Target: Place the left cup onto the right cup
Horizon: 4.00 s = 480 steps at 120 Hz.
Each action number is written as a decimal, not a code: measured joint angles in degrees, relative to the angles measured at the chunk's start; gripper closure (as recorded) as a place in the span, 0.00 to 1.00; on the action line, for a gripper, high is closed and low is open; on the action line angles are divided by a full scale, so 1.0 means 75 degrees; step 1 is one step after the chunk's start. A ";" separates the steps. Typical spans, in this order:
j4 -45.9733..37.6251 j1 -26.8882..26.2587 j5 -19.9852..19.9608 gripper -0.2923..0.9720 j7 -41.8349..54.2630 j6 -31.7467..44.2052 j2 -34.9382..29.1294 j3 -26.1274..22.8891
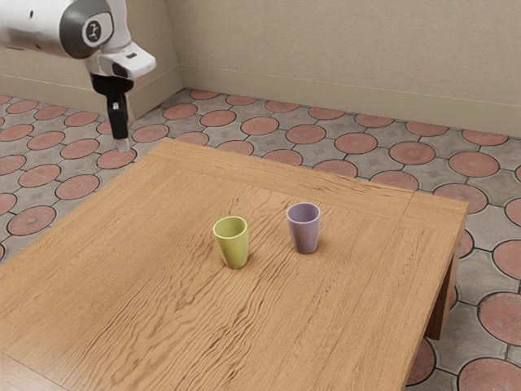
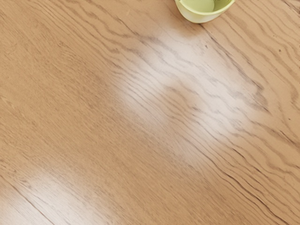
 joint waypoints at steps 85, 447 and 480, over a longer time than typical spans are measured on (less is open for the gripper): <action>0.0956 -0.0313 -0.0170 0.23 0.0601 0.0988 0.1998 -0.0042; -0.0502 -0.1250 -0.0908 0.85 0.0640 0.3349 0.2627 -0.0360; -0.0395 -0.1270 -0.0841 0.85 0.0502 0.3228 0.2233 -0.0363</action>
